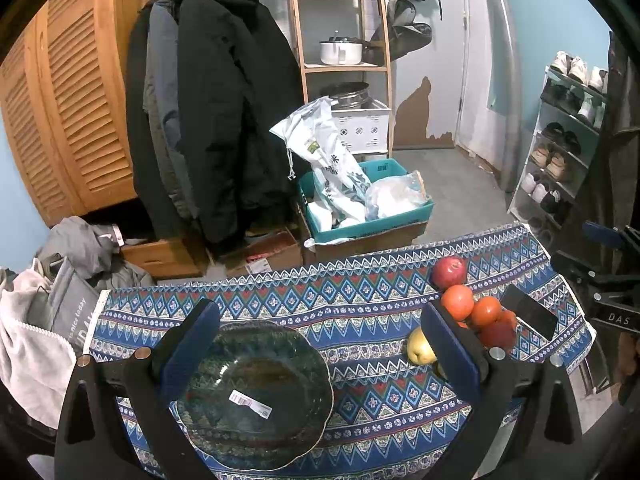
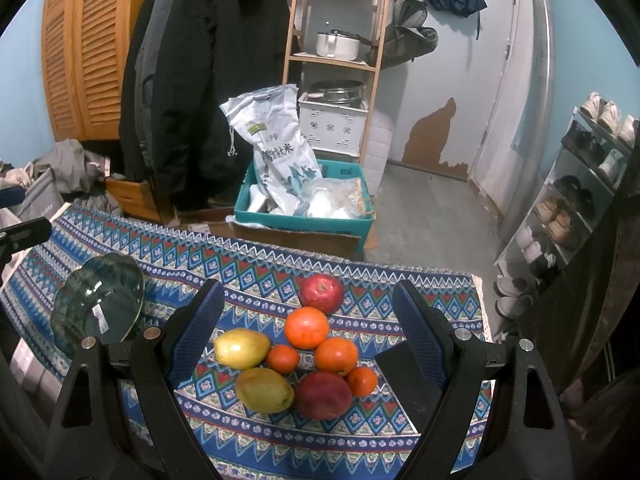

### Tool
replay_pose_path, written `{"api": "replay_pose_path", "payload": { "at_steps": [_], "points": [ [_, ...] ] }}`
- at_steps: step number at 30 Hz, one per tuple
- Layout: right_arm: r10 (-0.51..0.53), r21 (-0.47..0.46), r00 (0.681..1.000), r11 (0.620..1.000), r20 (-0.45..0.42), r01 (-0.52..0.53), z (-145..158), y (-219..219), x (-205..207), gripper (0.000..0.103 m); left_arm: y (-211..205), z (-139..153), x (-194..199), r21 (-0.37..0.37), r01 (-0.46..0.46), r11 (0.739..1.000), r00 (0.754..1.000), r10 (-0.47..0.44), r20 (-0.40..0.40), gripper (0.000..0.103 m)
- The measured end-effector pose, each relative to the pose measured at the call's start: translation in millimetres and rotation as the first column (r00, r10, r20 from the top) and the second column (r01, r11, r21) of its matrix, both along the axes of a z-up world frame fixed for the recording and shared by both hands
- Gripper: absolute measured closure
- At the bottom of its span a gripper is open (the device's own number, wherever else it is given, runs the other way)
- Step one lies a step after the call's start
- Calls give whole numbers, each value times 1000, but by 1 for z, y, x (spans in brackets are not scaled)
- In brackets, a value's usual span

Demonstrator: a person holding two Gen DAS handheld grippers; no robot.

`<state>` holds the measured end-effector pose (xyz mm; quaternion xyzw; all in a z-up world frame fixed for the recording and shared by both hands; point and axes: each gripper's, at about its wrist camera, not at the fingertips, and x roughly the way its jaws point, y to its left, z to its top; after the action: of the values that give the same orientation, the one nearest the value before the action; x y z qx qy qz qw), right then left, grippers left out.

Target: Organize fruits

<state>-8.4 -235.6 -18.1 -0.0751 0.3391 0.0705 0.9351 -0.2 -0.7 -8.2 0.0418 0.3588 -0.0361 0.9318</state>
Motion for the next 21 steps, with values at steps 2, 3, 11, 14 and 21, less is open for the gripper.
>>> {"api": "replay_pose_path", "payload": {
  "at_steps": [2,3,11,14,21],
  "points": [
    [4,3,1000,1000,-2,-4,-1,0,-1,18,0,0,0,0,-1,1000,1000,1,1,1],
    [5,1,1000,1000,-2,-5,-1,0,0,18,0,0,0,0,-1,1000,1000,1,1,1],
    [6,-7,1000,1000,-3,-6,-2,2,-1,19,0,1,0,2,-8,1000,1000,8,-3,1],
    [6,-6,1000,1000,-3,-6,-2,2,-1,19,1,1,0,-4,-11,1000,1000,11,-6,1],
    [6,-6,1000,1000,-5,-6,-2,3,-1,19,4,2,2,-10,-12,1000,1000,11,-15,1]
  ]
}}
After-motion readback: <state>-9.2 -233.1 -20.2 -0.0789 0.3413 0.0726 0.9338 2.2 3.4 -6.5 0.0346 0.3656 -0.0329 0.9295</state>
